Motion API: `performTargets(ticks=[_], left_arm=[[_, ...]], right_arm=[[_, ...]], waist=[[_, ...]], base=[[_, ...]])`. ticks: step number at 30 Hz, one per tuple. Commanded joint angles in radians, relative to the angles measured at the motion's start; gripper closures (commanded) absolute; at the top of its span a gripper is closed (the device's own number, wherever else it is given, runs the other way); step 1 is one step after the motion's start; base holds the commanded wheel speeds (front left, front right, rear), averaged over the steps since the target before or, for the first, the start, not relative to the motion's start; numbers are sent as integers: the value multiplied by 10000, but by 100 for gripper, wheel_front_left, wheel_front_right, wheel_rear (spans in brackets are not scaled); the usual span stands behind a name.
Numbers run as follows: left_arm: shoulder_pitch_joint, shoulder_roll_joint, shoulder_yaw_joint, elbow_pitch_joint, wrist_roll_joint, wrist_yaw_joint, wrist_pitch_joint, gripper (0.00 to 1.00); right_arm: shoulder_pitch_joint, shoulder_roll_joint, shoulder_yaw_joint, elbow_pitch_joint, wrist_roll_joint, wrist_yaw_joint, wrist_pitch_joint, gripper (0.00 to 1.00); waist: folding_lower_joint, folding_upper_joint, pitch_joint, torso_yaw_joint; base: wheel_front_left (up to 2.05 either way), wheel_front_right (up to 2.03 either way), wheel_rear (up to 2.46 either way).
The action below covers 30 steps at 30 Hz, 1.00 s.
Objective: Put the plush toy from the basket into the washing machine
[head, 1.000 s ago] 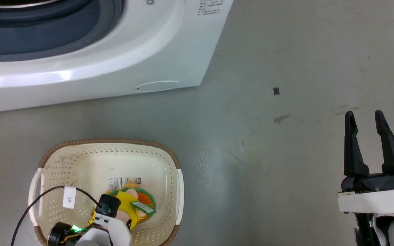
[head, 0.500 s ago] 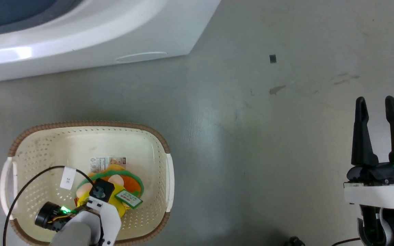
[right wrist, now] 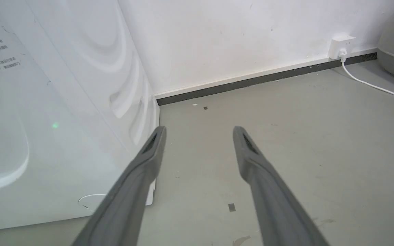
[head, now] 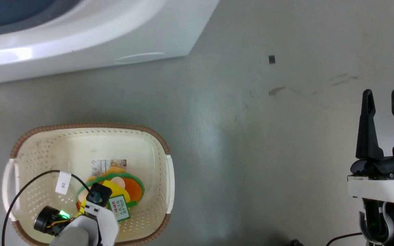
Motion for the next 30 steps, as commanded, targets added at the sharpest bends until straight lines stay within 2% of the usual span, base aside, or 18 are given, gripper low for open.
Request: performTargets(ticks=[1,6,14,17,24,30], left_arm=[[200,-48,21,45,-124,-4,-201,100],[641,-292,222,-2,-497,4,-1007,100],[1351,-443,534,-830,-944,-34,-1449,100],[1739,-361,783,-2113,-1037,21,-1460,100],[3369,-45,1861,-5865,-977,475,-1464,100],[4577,-235,2632,-8024,-776,725,-1465,100]], right_arm=[[-52,-2,-68,96,81,-7,-45,0],[276,-2,-206,406,70,-7,-45,0],[971,-2,-483,643,-91,-7,-45,0],[1219,-2,-562,668,-152,-7,-45,0],[1651,-2,-586,653,-303,-7,-45,0],[2013,-2,-523,680,-377,-7,-45,0]], waist=[[-1,0,-624,182],[-1,0,-2056,648],[-1,0,-3892,1393],[-1,0,-4428,1653],[-1,0,-5279,1983],[-1,0,-5826,2096]], base=[[0,0,0],[0,0,0],[0,0,0],[0,0,0],[0,0,0],[0,0,0]])
